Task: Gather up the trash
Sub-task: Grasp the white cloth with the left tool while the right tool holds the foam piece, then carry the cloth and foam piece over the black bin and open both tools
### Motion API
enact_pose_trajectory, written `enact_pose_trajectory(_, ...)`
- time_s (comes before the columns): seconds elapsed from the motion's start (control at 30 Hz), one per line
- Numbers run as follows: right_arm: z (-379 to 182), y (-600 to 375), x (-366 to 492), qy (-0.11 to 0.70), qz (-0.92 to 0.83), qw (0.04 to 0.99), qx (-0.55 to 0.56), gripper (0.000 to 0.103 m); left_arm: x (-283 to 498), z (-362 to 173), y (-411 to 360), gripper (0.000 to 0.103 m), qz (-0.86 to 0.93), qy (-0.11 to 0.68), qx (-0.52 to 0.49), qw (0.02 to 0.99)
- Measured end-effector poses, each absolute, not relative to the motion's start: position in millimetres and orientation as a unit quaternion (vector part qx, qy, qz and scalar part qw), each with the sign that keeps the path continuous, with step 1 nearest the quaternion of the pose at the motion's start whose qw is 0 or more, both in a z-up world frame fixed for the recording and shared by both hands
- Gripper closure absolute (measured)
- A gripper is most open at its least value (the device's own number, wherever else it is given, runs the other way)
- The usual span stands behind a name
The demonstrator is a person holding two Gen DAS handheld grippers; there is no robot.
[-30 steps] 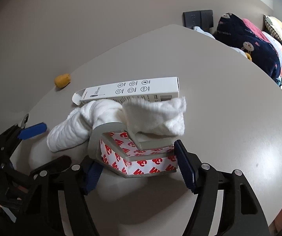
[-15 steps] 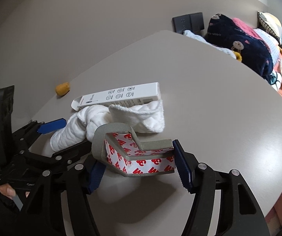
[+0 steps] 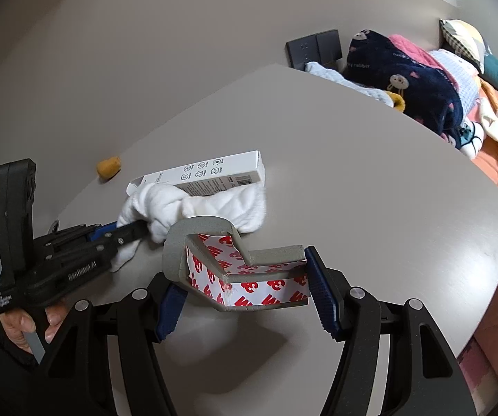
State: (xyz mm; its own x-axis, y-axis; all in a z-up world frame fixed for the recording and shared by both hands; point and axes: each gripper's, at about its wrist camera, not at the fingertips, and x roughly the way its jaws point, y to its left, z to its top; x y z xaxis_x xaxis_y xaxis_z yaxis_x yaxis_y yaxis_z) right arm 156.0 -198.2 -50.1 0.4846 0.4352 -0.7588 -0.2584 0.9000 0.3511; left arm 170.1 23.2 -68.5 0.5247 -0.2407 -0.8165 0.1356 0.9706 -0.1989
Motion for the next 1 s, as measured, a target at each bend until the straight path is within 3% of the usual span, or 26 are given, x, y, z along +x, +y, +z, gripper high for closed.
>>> enact_pose_trajectory(1.0,-0.7,-274.5,49.4,0.409,0.141,0.894,0.119,0.038,81.9,15.4,-46.5,0.089,-0.181,0.385,-0.011,0.905)
